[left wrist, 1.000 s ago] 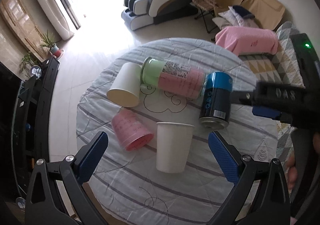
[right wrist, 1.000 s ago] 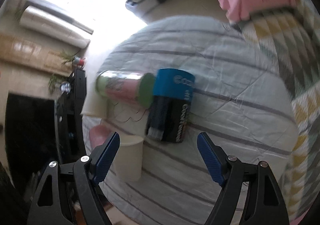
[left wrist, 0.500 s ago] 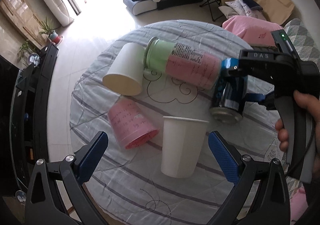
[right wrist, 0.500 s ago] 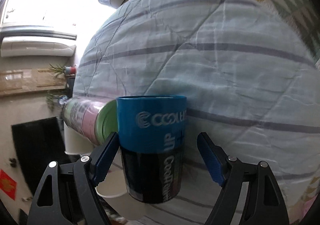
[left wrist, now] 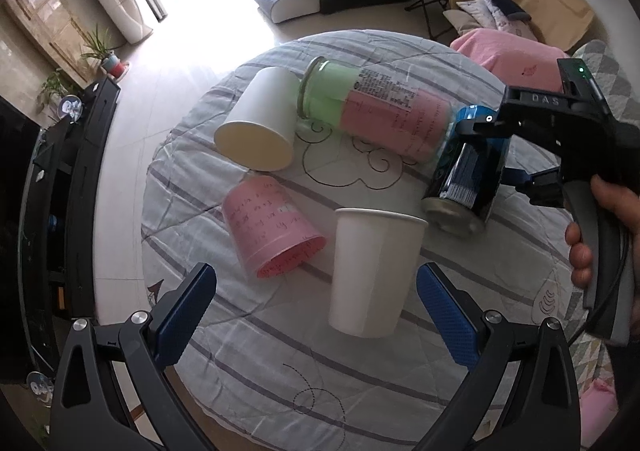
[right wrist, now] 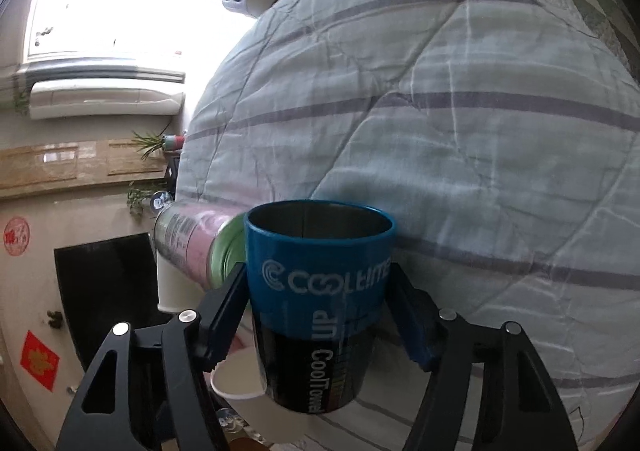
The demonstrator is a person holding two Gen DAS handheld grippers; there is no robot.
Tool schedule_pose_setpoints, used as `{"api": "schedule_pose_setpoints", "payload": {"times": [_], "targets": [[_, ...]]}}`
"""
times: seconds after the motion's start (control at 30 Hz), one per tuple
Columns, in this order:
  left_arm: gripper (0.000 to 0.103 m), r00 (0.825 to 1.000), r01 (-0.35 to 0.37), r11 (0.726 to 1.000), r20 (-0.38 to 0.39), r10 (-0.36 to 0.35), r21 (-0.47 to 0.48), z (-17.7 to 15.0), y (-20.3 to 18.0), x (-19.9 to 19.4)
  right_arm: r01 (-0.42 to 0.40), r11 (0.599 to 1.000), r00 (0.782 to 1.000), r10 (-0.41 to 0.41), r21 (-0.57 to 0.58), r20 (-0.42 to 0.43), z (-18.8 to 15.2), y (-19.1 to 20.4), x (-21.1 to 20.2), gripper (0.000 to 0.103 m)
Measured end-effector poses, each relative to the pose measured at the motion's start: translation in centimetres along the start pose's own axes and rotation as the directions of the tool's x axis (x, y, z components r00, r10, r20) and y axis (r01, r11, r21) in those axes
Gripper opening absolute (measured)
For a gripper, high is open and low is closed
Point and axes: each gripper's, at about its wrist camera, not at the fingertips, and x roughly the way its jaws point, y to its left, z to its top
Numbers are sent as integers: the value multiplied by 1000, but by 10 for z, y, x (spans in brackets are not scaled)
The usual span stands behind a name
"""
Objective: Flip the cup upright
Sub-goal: 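Grasp the tipped blue-and-black CoolTowel cup with the right gripper and lift it, then rotate the blue cup upright and set it on the table with the right gripper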
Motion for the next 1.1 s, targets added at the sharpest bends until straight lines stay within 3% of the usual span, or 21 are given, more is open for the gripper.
{"api": "schedule_pose_setpoints", "payload": {"times": [0.2,0.3,0.43,0.6,0.67,0.8,0.9,1.1], "targets": [[102,999,30,999,21,-31,33,-3,-11,-9,-5,994,997,13,-105,71,-18,5,-23,68],[102,999,39,998,27,-40,51,-8,-15,-12,105,957,984,-60,-270,168,-38,25,-43,68],[102,999,41,997,24,-43,65,-18,-18,-15,333,807,927,-186,-487,326,-79,51,-51,68],[102,999,44,997,21,-45,69,-33,-15,-19,451,673,877,-213,-586,430,-119,56,-52,68],[102,999,41,997,23,-43,68,-38,-13,-21,471,642,870,-222,-606,441,-133,53,-52,68],[102,999,43,997,24,-45,63,-45,-8,-25,482,642,862,-228,-596,453,-142,49,-59,69],[102,998,48,998,31,-50,51,-50,-2,-29,490,655,855,-230,-576,465,-145,51,-67,80],[102,997,57,998,41,-58,39,-57,6,-35,490,681,847,-222,-544,484,-162,62,-89,80]]}}
